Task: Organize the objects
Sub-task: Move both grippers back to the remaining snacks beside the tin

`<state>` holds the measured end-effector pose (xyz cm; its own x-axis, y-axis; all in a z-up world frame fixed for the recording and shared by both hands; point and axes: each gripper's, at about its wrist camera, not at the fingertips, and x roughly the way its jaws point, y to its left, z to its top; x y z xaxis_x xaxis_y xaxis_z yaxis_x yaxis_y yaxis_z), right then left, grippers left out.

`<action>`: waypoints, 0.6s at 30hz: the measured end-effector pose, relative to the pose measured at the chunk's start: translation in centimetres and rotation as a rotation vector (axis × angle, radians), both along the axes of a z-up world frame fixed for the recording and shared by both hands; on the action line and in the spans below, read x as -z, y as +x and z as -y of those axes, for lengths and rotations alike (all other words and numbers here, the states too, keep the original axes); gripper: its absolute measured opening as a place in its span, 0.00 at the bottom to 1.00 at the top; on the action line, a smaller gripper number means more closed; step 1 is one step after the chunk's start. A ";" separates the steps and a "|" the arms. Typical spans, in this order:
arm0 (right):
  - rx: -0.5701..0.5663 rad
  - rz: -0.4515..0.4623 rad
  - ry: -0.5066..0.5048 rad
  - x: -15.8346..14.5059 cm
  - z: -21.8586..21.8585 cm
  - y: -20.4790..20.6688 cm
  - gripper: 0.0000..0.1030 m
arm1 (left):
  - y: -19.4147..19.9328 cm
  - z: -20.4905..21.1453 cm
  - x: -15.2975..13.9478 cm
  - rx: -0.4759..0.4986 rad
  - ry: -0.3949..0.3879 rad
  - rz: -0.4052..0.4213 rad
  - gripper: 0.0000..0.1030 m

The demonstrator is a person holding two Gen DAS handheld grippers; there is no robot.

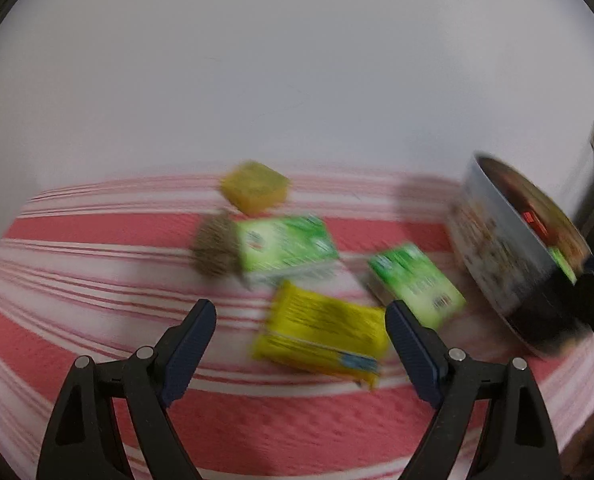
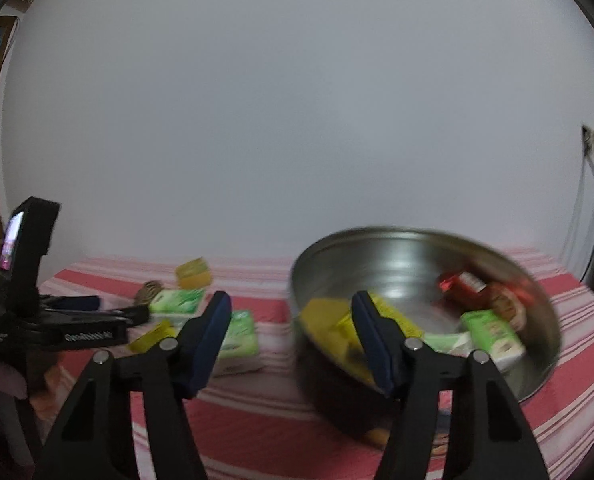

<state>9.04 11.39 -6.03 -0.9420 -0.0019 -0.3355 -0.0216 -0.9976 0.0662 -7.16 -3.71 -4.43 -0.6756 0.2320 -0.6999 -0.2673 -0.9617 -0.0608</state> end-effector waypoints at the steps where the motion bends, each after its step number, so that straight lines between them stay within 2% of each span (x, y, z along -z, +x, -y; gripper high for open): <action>1: -0.017 0.008 -0.001 0.1 0.3 -0.1 0.62 | 0.0 -0.7 0.4 0.020 -0.032 0.005 0.86; 5: -0.043 0.029 0.006 0.4 1.0 -0.2 0.63 | -0.1 -2.6 1.8 0.044 -0.135 0.010 0.86; 8: -0.056 0.050 -0.013 0.4 0.9 -0.8 0.66 | -0.8 -2.5 2.8 0.019 -0.160 0.042 0.86; 14: -0.092 0.048 -0.009 0.4 1.2 -1.1 0.67 | -2.2 0.1 3.3 -0.054 -0.065 0.115 0.85; 18: -0.114 0.062 -0.011 0.4 1.9 -1.8 0.67 | -2.0 0.9 3.0 -0.094 -0.075 0.102 0.79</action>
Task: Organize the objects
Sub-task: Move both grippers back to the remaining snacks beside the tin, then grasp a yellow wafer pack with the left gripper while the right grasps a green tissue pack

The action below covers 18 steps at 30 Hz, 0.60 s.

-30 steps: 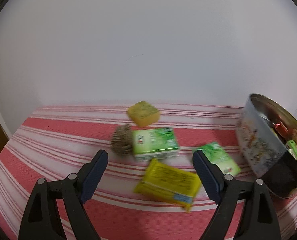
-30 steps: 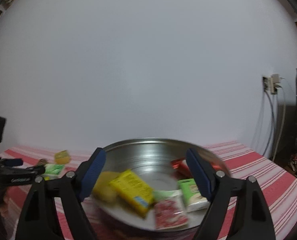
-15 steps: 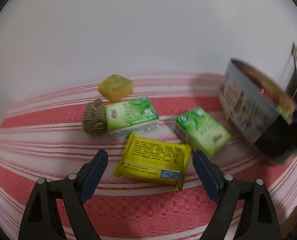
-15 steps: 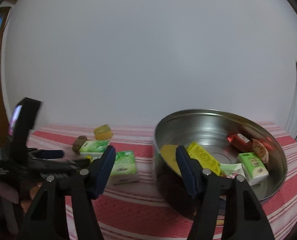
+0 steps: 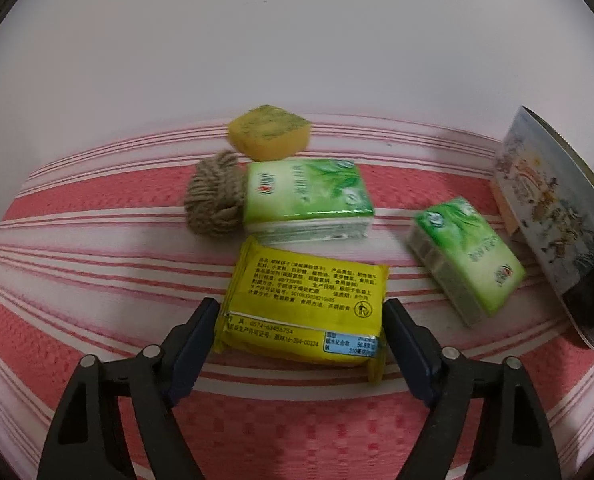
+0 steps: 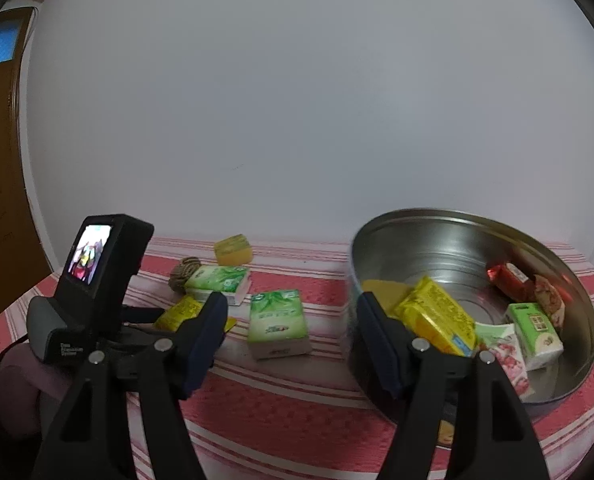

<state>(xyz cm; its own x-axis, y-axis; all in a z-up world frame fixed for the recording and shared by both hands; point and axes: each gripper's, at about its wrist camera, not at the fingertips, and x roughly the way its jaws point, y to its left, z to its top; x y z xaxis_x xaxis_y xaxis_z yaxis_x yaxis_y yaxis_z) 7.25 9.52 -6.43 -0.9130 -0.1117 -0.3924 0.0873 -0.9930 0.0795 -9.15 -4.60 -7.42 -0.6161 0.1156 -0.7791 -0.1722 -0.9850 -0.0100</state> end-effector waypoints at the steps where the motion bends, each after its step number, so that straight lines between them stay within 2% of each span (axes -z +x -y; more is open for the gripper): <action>1: -0.004 0.004 -0.003 0.1 0.1 -0.1 0.67 | 0.2 0.2 -0.2 -0.007 -0.008 -0.009 0.77; 5: -0.032 0.055 -0.002 0.7 1.1 -1.3 0.67 | 0.2 2.0 -0.9 -0.047 0.006 -0.009 0.75; 12: -0.060 0.146 -0.012 1.5 2.3 -3.9 0.67 | 0.7 5.1 -2.7 -0.152 0.042 -0.059 0.75; 18: -0.038 0.265 -0.024 2.8 2.8 -6.9 0.66 | 0.1 6.7 -3.0 -0.231 -0.008 -0.103 0.75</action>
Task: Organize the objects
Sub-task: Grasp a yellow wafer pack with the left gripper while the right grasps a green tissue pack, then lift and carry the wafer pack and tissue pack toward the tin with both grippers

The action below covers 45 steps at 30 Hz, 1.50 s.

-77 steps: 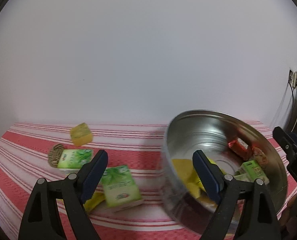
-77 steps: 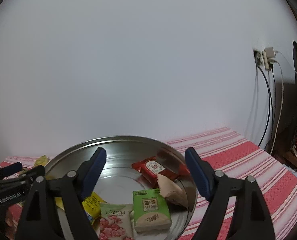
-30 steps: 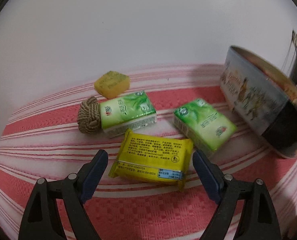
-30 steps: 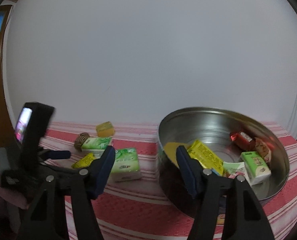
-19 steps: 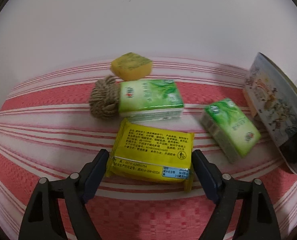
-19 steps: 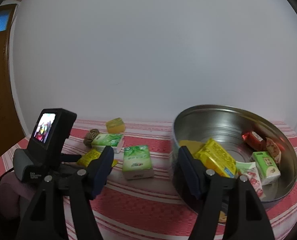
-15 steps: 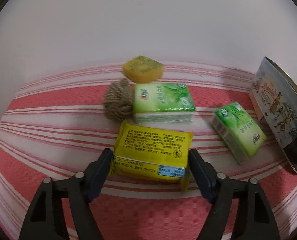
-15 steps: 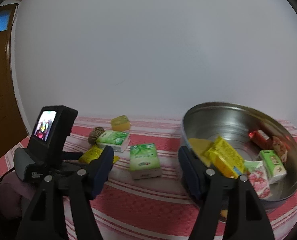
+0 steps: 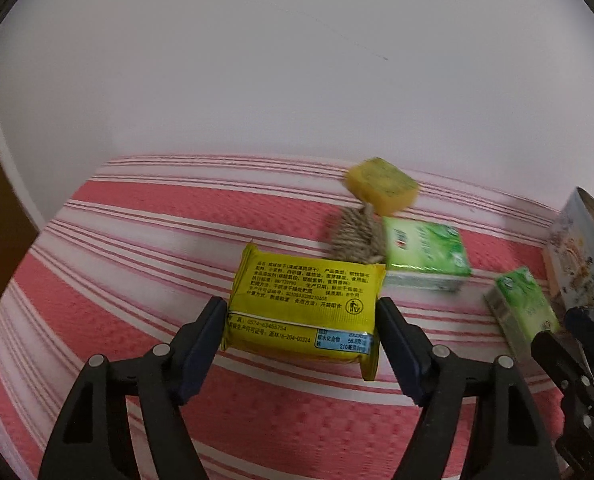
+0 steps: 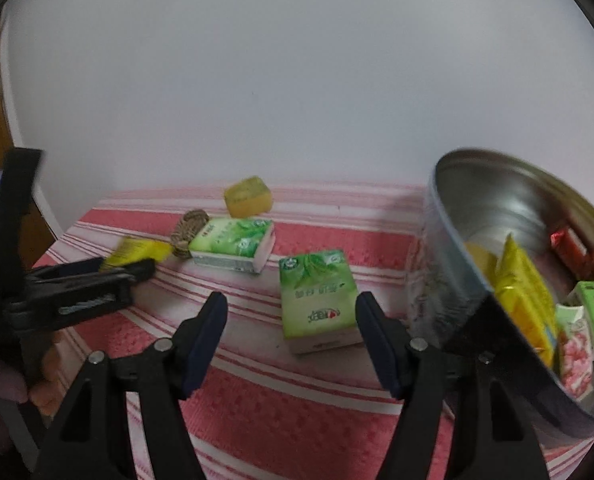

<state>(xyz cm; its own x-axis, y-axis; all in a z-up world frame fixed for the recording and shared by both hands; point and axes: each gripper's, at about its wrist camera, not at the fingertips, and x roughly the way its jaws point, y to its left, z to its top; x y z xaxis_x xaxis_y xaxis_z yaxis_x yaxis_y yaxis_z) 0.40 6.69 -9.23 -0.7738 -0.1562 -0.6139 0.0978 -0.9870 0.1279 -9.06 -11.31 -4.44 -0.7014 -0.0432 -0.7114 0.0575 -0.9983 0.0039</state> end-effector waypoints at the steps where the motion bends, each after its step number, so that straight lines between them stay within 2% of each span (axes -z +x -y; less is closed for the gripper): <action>1: 0.003 0.015 0.003 0.2 0.1 -0.4 0.65 | -0.3 0.2 0.1 -0.005 0.001 -0.001 0.75; 9: 0.056 0.091 0.100 1.1 1.5 -4.1 0.66 | -0.5 0.6 0.2 -0.020 0.001 0.008 0.75; 13: 0.078 0.117 0.140 1.4 2.0 -5.5 0.75 | -0.4 0.2 0.4 -0.011 -0.015 0.013 0.75; 17: 0.083 0.153 0.142 1.7 1.7 -6.0 0.76 | -0.2 0.3 0.3 -0.016 -0.027 0.012 0.75; 19: 0.079 0.232 0.113 2.7 1.2 -6.5 0.74 | -0.3 0.4 0.3 -0.029 -0.036 0.008 0.75; 23: 0.088 0.227 0.073 2.7 0.4 -6.1 0.70 | -0.1 0.4 0.1 -0.032 -0.048 -0.002 0.75; 25: 0.095 0.220 0.074 2.6 0.3 -6.0 0.54 | -0.2 0.3 0.1 -0.029 -0.046 -0.002 0.75; 29: 0.080 0.214 0.082 2.5 0.6 -5.8 0.52 | -0.1 0.1 0.2 -0.029 -0.050 -0.001 0.75; 31: 0.079 0.199 0.079 2.4 0.8 -5.7 0.52 | 0.0 0.0 0.1 -0.029 -0.050 -0.004 0.75; 41: 0.096 -0.053 0.043 -0.7 0.6 -0.9 0.52 | 0.5 -1.0 0.1 -0.007 -0.044 -0.055 0.75; 45: 0.097 -0.088 0.044 -1.0 0.8 -0.7 0.52 | 1.0 -1.7 0.0 0.004 -0.050 -0.089 0.75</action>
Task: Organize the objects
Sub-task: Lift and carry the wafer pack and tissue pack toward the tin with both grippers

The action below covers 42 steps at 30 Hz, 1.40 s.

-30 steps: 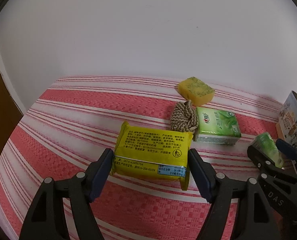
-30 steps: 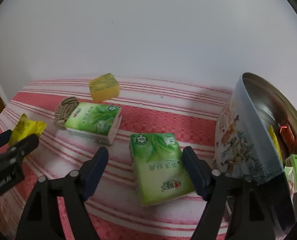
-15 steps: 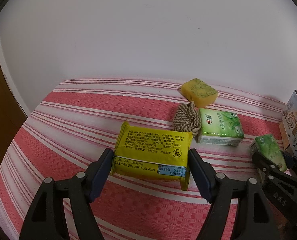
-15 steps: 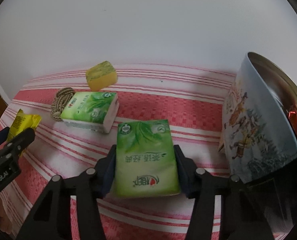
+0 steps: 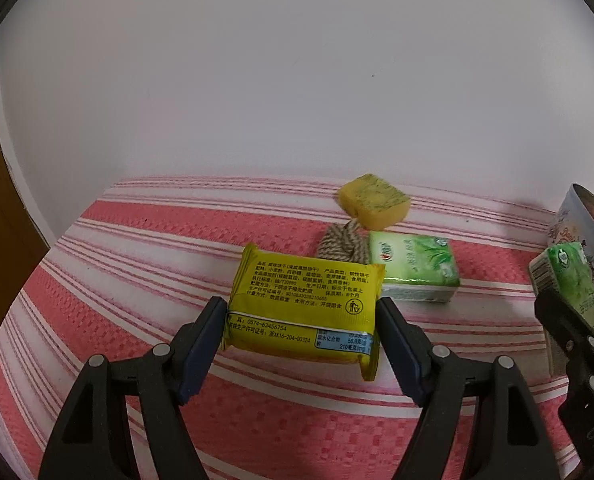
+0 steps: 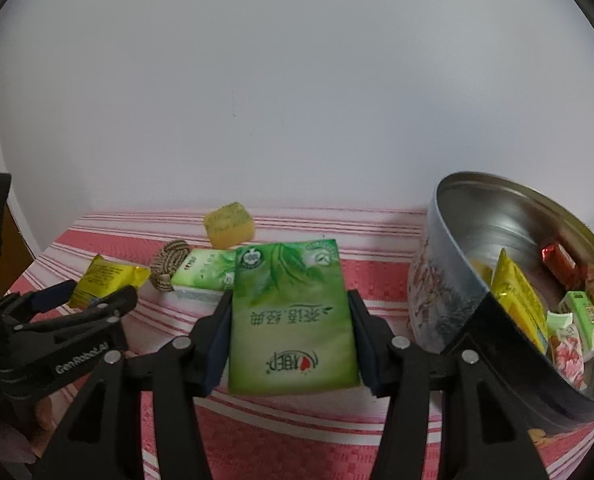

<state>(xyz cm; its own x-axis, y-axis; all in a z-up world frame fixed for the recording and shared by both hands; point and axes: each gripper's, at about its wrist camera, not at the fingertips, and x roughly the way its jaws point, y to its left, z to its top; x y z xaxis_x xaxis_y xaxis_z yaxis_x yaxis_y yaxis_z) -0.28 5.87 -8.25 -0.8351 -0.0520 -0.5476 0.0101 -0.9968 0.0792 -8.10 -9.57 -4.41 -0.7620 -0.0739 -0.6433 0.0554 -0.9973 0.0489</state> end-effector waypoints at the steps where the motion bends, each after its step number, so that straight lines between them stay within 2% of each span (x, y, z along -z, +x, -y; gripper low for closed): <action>1: -0.002 -0.005 0.002 0.0 0.0 0.1 0.52 | 0.1 -0.2 -0.1 0.001 0.000 -0.004 0.75; 8: -0.012 -0.042 0.030 -0.4 0.7 0.6 0.52 | 0.2 -0.2 -0.1 -0.012 0.010 -0.020 0.75; 15: -0.041 -0.068 0.057 -0.8 0.9 1.1 0.52 | 0.4 1.4 -1.0 -0.048 0.044 -0.061 0.75; 20: -0.048 -0.061 0.044 -0.7 0.3 1.5 0.52 | 0.6 3.7 -1.7 -0.136 0.055 -0.110 0.75; 24: -0.054 -0.053 0.040 -0.4 -0.3 1.9 0.52 | 0.6 4.4 -1.5 -0.202 0.062 -0.111 0.75; 31: -0.058 -0.058 0.040 -0.6 -1.4 2.2 0.52 | 0.6 2.3 -0.6 -0.150 0.031 -0.105 0.75; 35: -0.064 -0.063 0.043 -0.7 -1.6 2.5 0.52 | 0.7 1.7 -0.6 -0.111 0.053 -0.115 0.75; 38: -0.068 -0.060 0.041 -0.7 -1.8 2.9 0.52 | 0.6 1.6 -0.7 -0.108 0.040 -0.117 0.75; 42: -0.071 -0.060 0.051 -0.6 -1.4 3.5 0.52 | 1.3 3.1 -1.2 -0.107 0.066 -0.119 0.75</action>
